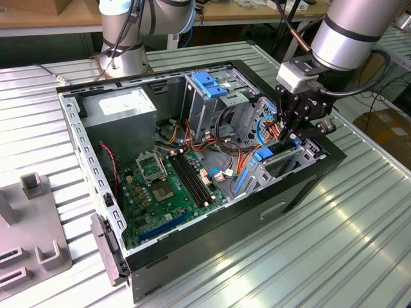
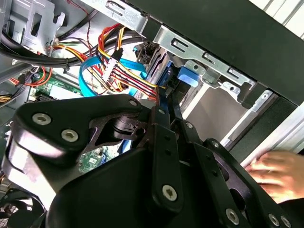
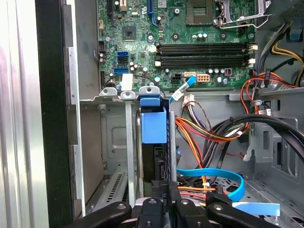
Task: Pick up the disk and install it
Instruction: 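Insert the first disk wire, then insert the second disk wire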
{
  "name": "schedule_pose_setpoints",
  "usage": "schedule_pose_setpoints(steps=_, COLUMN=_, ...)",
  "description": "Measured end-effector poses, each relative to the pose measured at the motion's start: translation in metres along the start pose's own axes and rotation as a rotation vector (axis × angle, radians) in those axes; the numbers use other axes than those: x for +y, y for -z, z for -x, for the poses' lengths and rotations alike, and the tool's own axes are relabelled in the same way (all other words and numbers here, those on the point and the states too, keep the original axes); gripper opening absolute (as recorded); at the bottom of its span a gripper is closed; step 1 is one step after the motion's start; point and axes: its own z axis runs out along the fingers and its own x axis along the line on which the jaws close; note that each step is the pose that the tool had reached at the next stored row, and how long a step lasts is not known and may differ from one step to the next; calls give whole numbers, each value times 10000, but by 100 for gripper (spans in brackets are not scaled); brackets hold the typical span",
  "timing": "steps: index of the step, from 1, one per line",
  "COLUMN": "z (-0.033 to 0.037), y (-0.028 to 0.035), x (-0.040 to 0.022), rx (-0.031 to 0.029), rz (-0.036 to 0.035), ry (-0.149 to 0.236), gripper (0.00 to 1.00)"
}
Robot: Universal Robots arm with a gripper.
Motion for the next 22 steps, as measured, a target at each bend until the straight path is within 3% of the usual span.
schedule_pose_setpoints(steps=3, z=1, y=7, x=0, rx=-3, rz=0, ry=-1, gripper=18)
schedule_pose_setpoints(steps=4, z=1, y=34, x=-2, rx=-2, rz=0, ry=0, gripper=24)
schedule_pose_setpoints(steps=6, z=3, y=110, x=-6, rx=1, rz=0, ry=0, gripper=24)
schedule_pose_setpoints(steps=7, z=3, y=108, x=-5, rx=-3, rz=0, ry=0, gripper=24)
schedule_pose_setpoints(steps=9, z=3, y=110, x=-5, rx=-1, rz=0, ry=0, gripper=10)
schedule_pose_setpoints(steps=22, z=7, y=110, x=-5, rx=0, rz=0, ry=1, gripper=10)
